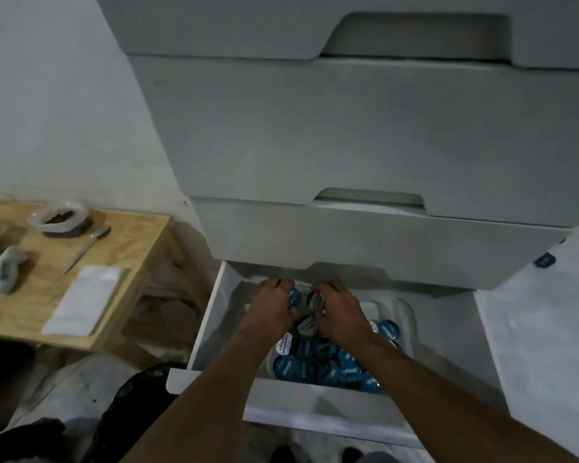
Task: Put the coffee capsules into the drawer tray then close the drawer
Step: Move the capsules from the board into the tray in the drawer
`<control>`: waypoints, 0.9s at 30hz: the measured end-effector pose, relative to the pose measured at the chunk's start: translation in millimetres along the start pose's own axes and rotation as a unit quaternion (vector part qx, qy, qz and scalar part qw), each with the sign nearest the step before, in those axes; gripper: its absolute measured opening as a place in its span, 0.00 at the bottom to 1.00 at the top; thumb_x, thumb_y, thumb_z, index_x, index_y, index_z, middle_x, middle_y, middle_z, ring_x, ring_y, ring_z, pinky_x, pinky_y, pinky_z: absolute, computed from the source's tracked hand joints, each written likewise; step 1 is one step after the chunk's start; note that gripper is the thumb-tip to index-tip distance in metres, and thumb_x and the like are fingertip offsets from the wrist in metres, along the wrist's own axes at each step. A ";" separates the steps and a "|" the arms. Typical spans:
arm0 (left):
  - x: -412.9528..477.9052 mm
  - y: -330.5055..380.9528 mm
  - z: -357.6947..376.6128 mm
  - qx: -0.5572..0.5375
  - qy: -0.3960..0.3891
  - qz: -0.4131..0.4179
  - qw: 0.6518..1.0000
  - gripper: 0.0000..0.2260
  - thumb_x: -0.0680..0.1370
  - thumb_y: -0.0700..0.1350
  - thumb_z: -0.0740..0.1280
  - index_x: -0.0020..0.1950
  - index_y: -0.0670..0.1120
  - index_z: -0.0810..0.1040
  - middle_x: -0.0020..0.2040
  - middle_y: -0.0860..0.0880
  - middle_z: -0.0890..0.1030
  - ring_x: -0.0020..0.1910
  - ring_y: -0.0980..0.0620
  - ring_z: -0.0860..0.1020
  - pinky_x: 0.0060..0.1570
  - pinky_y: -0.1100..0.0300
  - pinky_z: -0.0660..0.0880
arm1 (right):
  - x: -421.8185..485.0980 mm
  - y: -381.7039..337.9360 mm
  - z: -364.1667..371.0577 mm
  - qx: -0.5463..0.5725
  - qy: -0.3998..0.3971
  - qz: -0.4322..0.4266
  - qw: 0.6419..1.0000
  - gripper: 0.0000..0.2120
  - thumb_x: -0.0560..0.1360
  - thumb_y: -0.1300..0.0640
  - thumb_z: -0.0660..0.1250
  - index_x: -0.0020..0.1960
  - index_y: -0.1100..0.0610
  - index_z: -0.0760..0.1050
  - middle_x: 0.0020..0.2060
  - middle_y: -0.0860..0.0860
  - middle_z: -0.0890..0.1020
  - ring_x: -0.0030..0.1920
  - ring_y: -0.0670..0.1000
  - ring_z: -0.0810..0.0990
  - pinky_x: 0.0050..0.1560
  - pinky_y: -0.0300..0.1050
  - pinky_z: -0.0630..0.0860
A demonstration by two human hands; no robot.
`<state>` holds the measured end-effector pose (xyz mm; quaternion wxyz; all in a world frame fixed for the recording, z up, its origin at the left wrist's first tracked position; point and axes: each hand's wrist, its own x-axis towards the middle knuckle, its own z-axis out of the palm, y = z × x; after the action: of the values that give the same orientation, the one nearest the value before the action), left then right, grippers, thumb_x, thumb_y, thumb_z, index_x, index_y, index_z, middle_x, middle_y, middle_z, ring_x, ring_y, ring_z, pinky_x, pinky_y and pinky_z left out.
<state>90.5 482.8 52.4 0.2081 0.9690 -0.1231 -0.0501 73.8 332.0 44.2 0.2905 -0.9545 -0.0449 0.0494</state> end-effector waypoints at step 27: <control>21.2 -18.7 4.0 0.082 -0.047 0.152 0.984 0.09 0.76 0.40 0.63 0.54 0.41 0.78 0.55 0.43 0.76 0.53 0.48 0.74 0.54 0.60 0.70 | 4.1 -3.7 10.1 -0.055 0.031 0.051 0.997 0.11 0.72 0.63 0.67 0.55 0.61 0.79 0.54 0.58 0.78 0.53 0.57 0.78 0.54 0.45 0.74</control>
<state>114.5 492.3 40.1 0.1270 0.9494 -0.2823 -0.0529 76.4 341.1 37.6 0.2363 -0.9711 0.0105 0.0319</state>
